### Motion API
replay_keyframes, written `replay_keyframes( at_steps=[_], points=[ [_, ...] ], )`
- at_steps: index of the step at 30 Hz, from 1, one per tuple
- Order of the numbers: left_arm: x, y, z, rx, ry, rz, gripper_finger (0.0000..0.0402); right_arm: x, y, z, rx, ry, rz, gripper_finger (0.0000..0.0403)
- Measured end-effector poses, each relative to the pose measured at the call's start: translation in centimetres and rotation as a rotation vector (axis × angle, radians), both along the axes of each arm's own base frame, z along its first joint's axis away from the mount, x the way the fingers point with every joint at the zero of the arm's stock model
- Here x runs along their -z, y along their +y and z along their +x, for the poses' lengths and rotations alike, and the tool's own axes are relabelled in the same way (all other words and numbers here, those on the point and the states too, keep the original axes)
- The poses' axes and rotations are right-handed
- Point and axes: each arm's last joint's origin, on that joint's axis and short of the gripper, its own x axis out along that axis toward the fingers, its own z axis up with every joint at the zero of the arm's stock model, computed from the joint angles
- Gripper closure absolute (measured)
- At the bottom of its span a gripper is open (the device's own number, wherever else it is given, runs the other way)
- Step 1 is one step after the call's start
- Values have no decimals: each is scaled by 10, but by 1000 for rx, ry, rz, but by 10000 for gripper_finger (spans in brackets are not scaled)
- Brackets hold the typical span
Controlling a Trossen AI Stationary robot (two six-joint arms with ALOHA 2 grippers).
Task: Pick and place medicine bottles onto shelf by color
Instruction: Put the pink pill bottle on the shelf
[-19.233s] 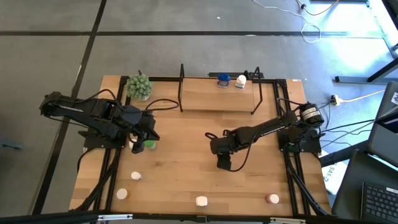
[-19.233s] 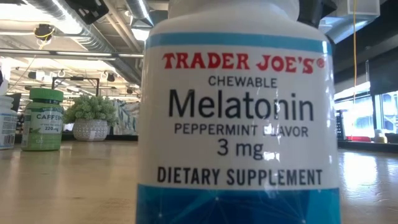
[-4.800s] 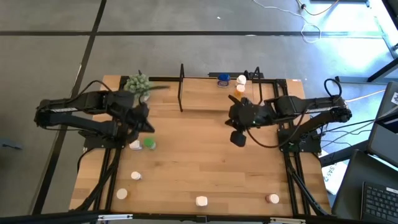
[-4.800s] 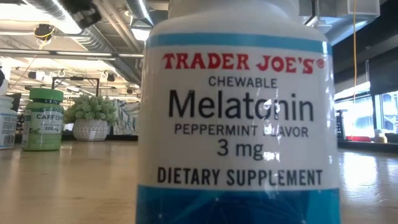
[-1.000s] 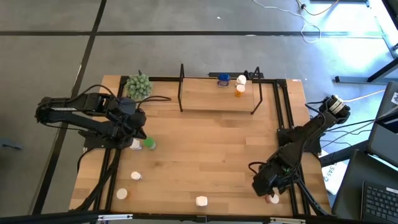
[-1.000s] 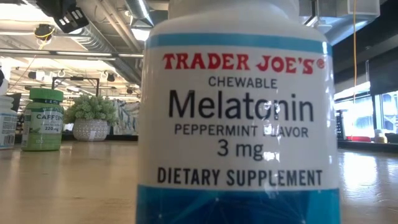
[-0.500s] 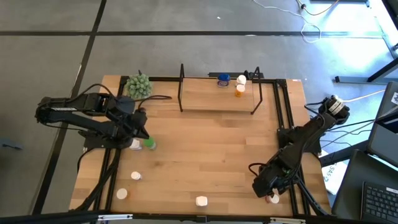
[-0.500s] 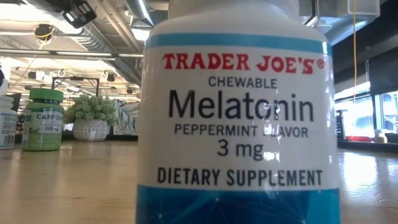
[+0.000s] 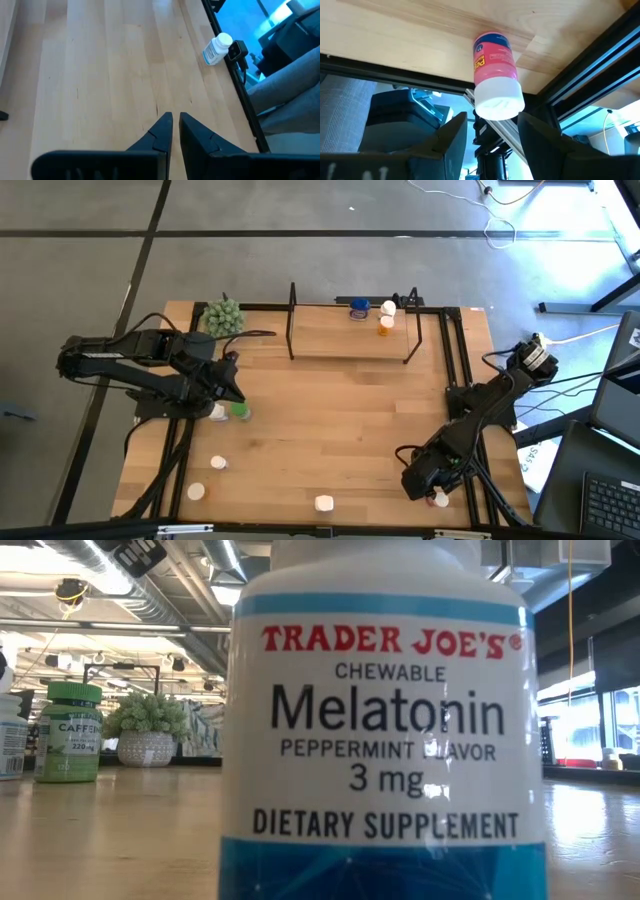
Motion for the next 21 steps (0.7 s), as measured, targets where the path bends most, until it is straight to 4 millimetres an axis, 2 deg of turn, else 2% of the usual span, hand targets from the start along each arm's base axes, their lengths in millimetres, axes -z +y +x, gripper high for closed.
replay_keyframes(
  at_steps=[21],
  points=[
    [0, 0, 0, 0, 0, -2, 374, 8, 7, -3, -24, 23, -20, 225]
  ],
)
